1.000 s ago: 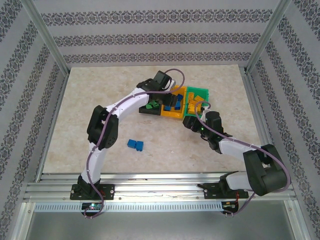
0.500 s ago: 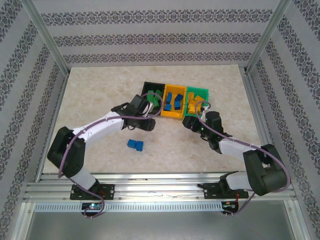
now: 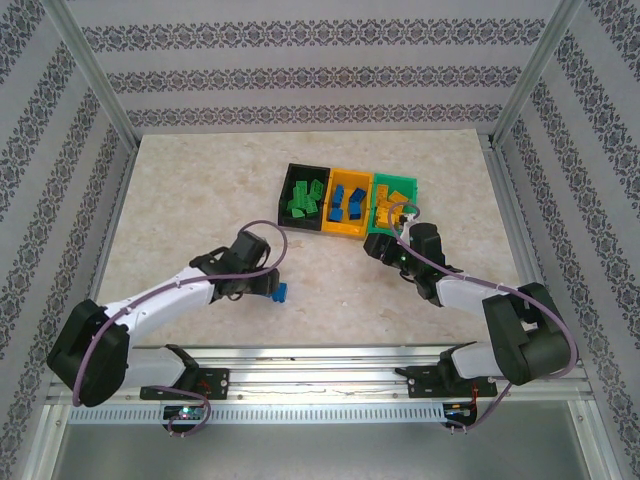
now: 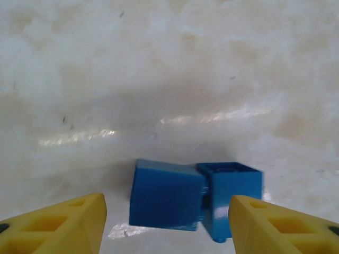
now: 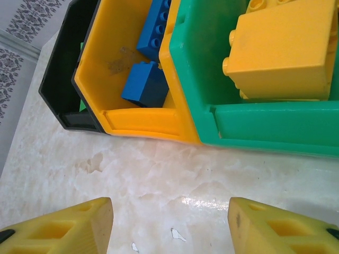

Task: Sort the legos into containers by color
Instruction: Pick up the lego from the middle-left of the table.

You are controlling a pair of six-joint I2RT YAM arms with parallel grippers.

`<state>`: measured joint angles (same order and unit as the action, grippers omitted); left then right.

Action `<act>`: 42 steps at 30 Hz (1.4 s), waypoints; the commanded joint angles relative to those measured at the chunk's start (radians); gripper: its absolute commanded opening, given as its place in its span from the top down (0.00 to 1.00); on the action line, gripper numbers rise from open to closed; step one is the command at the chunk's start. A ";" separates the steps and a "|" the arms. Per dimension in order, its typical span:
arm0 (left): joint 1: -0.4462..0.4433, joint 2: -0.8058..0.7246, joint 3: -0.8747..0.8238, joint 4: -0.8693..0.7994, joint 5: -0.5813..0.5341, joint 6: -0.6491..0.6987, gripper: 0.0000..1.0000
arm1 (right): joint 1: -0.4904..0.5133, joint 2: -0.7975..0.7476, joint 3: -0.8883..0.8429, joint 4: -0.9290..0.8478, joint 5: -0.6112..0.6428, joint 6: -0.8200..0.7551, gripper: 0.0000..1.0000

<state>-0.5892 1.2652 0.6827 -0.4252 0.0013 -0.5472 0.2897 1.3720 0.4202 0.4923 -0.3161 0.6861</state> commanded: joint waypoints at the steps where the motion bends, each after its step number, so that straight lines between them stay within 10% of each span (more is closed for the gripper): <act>1: -0.004 -0.029 -0.060 0.144 -0.043 -0.201 0.38 | -0.009 0.012 0.005 0.037 -0.022 0.012 0.40; 12: -0.010 -0.080 -0.262 0.385 -0.147 -0.744 0.41 | -0.008 0.002 0.003 0.035 -0.023 0.010 0.40; 42: -0.070 0.135 0.112 -0.159 -0.149 -1.137 0.39 | -0.018 0.009 0.003 0.041 -0.034 0.019 0.39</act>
<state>-0.6426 1.3815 0.7723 -0.5098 -0.1566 -1.6234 0.2783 1.3720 0.4202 0.4931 -0.3317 0.6872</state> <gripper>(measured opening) 0.610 0.608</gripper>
